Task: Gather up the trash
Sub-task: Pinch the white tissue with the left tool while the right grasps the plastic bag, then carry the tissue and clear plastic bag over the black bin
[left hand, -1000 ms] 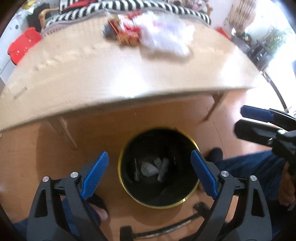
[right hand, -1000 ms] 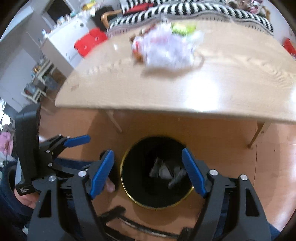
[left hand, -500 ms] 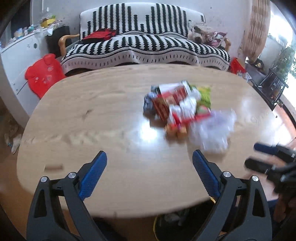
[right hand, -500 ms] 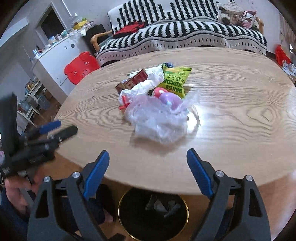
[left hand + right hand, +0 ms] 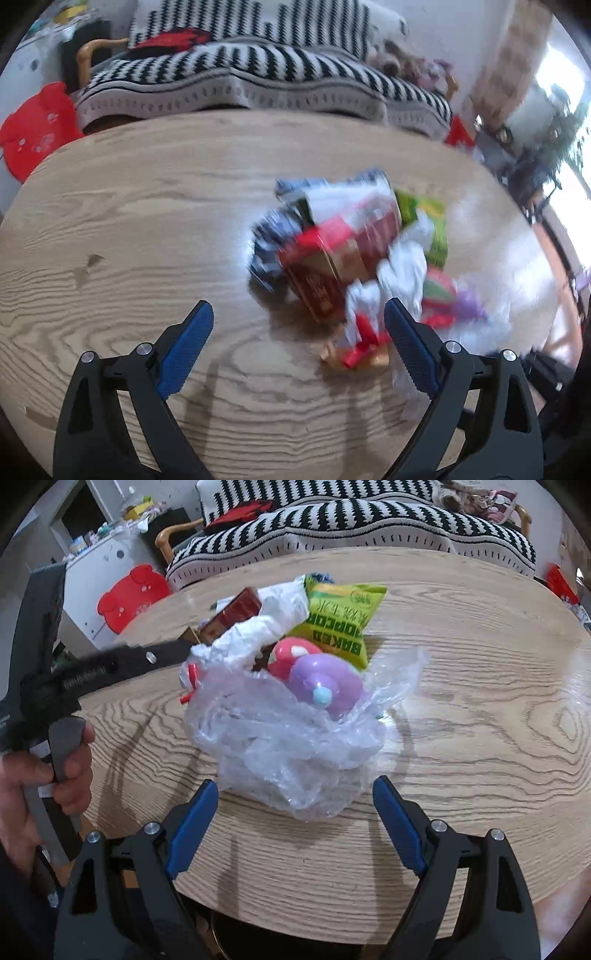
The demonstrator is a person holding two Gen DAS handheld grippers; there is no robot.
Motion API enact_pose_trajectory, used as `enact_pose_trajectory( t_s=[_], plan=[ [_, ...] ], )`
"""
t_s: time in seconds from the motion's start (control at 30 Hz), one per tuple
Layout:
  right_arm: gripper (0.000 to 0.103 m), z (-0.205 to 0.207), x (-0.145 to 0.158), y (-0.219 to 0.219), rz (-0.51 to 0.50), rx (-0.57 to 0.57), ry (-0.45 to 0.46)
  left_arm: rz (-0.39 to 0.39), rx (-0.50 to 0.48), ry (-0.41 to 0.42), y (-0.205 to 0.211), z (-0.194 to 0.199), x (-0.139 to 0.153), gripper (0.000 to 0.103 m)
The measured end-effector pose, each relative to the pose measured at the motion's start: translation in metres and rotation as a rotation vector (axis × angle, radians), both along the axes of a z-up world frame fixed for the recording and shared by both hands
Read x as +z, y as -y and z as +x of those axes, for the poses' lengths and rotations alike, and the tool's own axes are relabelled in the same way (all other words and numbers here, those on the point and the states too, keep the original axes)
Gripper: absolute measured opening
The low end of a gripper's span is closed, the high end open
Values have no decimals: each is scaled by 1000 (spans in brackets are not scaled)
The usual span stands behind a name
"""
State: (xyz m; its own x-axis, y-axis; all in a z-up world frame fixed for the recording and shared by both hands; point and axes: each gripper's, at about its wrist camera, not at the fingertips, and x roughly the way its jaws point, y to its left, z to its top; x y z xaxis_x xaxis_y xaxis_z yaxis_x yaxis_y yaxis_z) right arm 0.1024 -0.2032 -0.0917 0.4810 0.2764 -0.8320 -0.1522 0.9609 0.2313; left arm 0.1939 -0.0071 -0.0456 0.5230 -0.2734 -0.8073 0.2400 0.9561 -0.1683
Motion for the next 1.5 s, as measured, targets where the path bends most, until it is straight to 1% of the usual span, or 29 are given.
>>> enact_pose_trajectory(
  t_s=[0.07,0.13,0.17,0.2,0.23,0.27,0.3,0.33,0.37,0.4,0.43,0.47,0.5,0.53,0.6,0.63,0.67,0.7,0.8,0.93,1.03,1.1,1.2,1.33,1.43,1.5],
  plan=[
    [83,3,-1,-2,-28,0,14,22,-58,19,11,-5,-3,91],
    [81,6,-3,-3,-43,-2,19,43,-73,41,19,-7,-5,90],
    [75,8,-5,-4,-46,-2,17,41,-68,40,21,-7,-5,90],
    [65,8,-6,-5,-45,0,12,30,-59,39,22,-5,-6,89],
    [60,8,-8,-6,-40,5,6,6,-41,35,21,-3,-6,85],
    [48,9,-8,-8,-38,9,4,-19,-20,25,21,0,-6,83],
    [28,7,-8,-10,-43,17,7,-35,-7,18,20,1,-6,82],
    [19,5,-7,-10,-46,19,11,-69,12,4,19,5,-6,78],
    [16,2,-6,-11,-39,22,19,-85,18,-5,19,6,-5,73],
    [11,-1,-4,-10,-33,26,26,-99,22,-15,20,8,-6,67],
    [11,-4,-2,-10,-33,25,35,-103,22,-26,22,9,-6,53],
    [11,-8,2,-9,-32,24,51,-99,20,-26,23,8,-6,42],
    [11,-10,5,-7,-29,24,57,-94,16,-24,25,7,-4,37],
    [11,-13,7,-5,-21,23,62,-92,2,-24,28,6,-3,27],
    [11,-18,11,1,-4,15,66,-82,-6,-12,32,2,2,13],
    [11,-20,13,3,2,10,69,-75,0,-6,32,0,4,2],
    [11,-22,15,7,10,3,73,-89,2,-3,29,-2,7,1],
    [11,-22,18,11,18,-3,79,-111,23,6,24,-4,12,1],
    [11,-25,27,18,39,-18,97,-146,66,32,11,-7,25,0],
    [11,-30,41,27,70,-38,124,-168,80,68,2,-14,42,0],
    [10,-34,53,33,95,-38,158,-140,85,110,0,-20,56,0],
    [10,-38,60,34,104,-35,181,-100,89,145,-2,-31,63,0],
    [9,-43,71,35,126,-25,209,-71,87,183,-9,-47,74,0],
    [9,-55,89,40,186,-1,248,-42,84,204,-18,-71,83,0],
    [9,-64,103,43,212,11,287,-15,75,211,-21,-93,90,0],
    [9,-71,110,44,215,23,298,0,63,211,-22,-108,91,0]
  ],
)
